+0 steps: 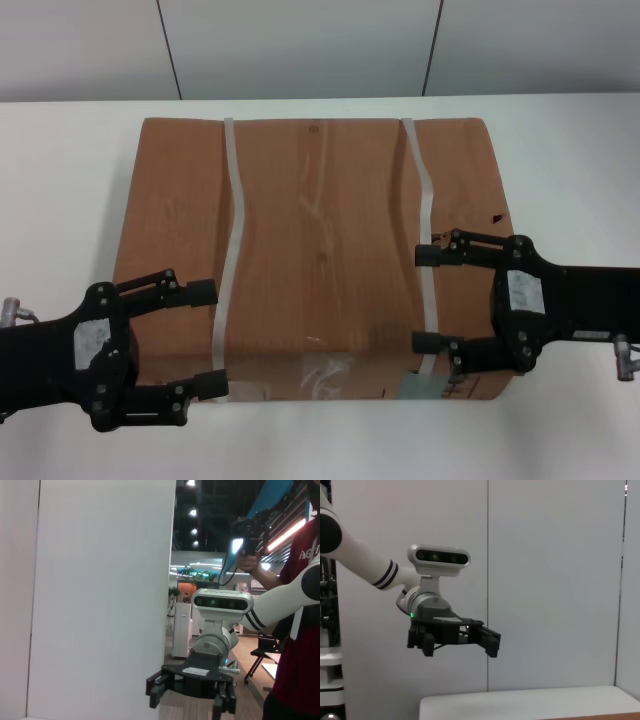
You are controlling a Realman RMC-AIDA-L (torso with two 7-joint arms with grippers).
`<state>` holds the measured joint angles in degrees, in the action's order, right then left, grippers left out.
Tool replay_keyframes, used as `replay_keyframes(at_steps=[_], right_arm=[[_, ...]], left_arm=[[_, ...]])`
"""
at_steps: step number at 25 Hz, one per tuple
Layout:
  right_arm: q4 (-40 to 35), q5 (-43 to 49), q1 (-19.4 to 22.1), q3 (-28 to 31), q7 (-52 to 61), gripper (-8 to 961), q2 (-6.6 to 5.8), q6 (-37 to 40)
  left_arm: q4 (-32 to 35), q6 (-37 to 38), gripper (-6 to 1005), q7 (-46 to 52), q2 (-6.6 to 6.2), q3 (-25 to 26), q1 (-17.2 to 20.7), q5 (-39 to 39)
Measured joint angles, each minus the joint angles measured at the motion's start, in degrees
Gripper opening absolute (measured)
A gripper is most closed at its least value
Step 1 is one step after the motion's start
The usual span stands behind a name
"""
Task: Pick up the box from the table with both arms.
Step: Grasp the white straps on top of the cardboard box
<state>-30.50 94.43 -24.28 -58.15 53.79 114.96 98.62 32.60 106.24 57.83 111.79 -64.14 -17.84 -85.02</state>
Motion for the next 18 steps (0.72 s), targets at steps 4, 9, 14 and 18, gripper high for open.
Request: replay_keyframes(at_steps=[4,9,14,18], right_arm=[[0.00,1.18,-0.21,-0.03,0.02,865,0.00,1.60],[-0.02,1.23,-0.39,-0.04,0.02,865,0.03,1.97],[-0.07,1.26,-0.42,-0.04,-0.40,865,0.33,1.64],[-0.09,1.28,-0.40,0.16,-0.55,864,0.59,1.48]], left_arm=[[0.00,0.00,843,0.00,0.00,0.00,0.00,-0.03],[0.00,0.00,843,-0.09,0.00,-0.02,0.13,-0.13],[0.01,0.01,843,-0.11,0.00,0.06,0.18,-0.15],[0.01,-0.17,842,-0.13,0.05,0.12,0.18,-0.16]])
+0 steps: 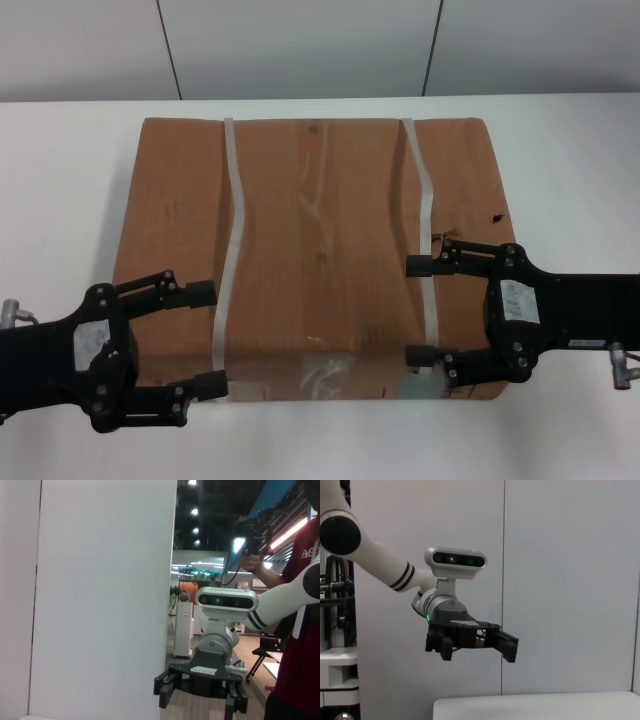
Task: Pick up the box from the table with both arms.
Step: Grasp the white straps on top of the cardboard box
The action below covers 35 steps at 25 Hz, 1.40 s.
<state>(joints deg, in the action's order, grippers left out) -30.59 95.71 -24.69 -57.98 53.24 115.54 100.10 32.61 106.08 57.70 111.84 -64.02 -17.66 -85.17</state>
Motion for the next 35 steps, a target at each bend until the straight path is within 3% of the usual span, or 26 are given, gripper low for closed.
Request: replay_keyframes(at_steps=[12,14,17,20,23,30,35], right_arm=[[0.16,-0.34,0.51,1.15,0.55,864,0.32,-2.97],[0.53,-0.55,0.94,4.40,2.59,864,0.96,-7.90],[0.72,-0.51,1.92,9.03,6.59,864,2.28,-17.07],[1.14,-0.51,2.00,9.88,10.28,864,2.75,-25.12],[2.92,-0.49,0.84,9.59,15.16,864,2.90,-31.35],[7.72,-0.54,-2.80,9.84,18.69,863,2.97,-37.23],[11.33,-0.68,-5.84,10.15,18.98,863,3.13,-39.74]], left_arm=[[-0.01,-1.99,842,0.09,0.45,0.36,0.21,0.34],[-0.01,-3.85,842,0.52,1.16,1.27,0.32,0.69],[-0.01,-9.53,842,1.78,3.63,5.20,0.34,0.89],[-1.02,-14.01,842,1.94,4.90,7.06,0.26,1.62],[-4.50,-17.37,842,1.51,5.04,7.24,-0.97,3.99],[-8.97,-29.20,842,2.00,5.05,7.19,-2.33,8.44],[-11.71,-33.50,841,2.68,5.08,7.11,-4.22,9.01]])
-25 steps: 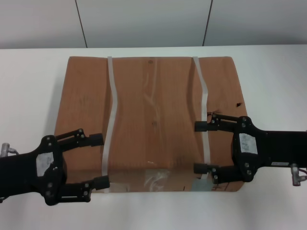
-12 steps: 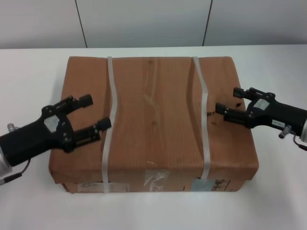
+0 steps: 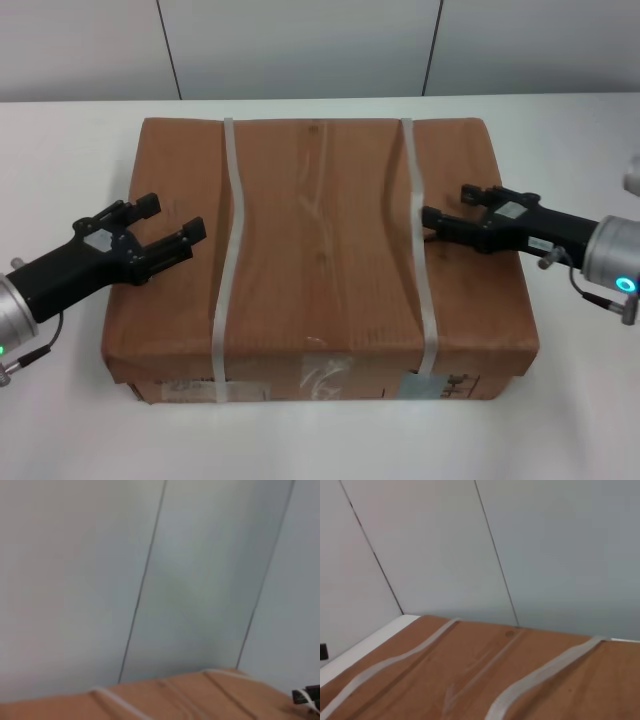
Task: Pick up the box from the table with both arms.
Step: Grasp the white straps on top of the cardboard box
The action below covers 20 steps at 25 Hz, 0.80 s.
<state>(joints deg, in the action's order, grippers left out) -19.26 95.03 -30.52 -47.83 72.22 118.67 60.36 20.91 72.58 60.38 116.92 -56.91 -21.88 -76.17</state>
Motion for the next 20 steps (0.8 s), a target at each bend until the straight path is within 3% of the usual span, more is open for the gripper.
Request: replay_keyframes(at_steps=[7,20], right_arm=[[4.66,-1.75,-4.16,-0.28,0.17,863,0.39,-3.72],[2.69,-5.53,-1.70,-1.14,2.20,863,0.03,-1.29]], left_arm=[[-0.55,-3.57,841,2.62,0.03,-0.49,-1.02,-0.18],[-1.21,-3.65,841,2.70,0.06,-0.77,-0.65,-0.50]])
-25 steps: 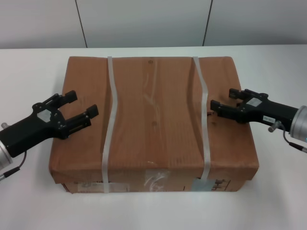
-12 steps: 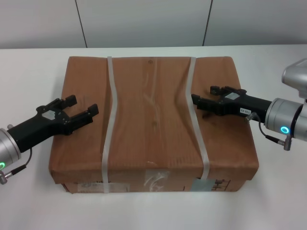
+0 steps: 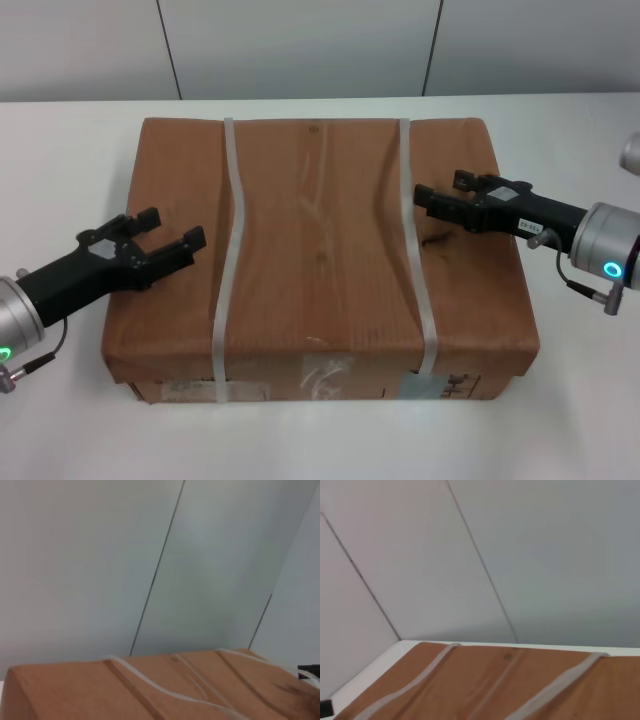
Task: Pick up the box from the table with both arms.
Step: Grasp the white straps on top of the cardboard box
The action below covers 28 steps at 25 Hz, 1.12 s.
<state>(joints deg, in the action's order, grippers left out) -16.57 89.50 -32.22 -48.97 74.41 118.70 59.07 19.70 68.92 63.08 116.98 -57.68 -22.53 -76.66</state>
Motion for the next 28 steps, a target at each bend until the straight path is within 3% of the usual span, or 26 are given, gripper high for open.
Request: replay_keyframes(at_steps=[15,28], right_arm=[[3.42,0.01,-3.28,-3.29,0.65,862,0.38,-1.23],[6.03,0.04,-5.89,-4.19,0.25,861,0.39,-2.69]], left_arm=[[-0.81,-0.25,840,1.21,0.04,-2.41,-1.52,-0.06],[-3.38,-1.99,840,4.34,0.09,-4.90,-5.38,-0.13]])
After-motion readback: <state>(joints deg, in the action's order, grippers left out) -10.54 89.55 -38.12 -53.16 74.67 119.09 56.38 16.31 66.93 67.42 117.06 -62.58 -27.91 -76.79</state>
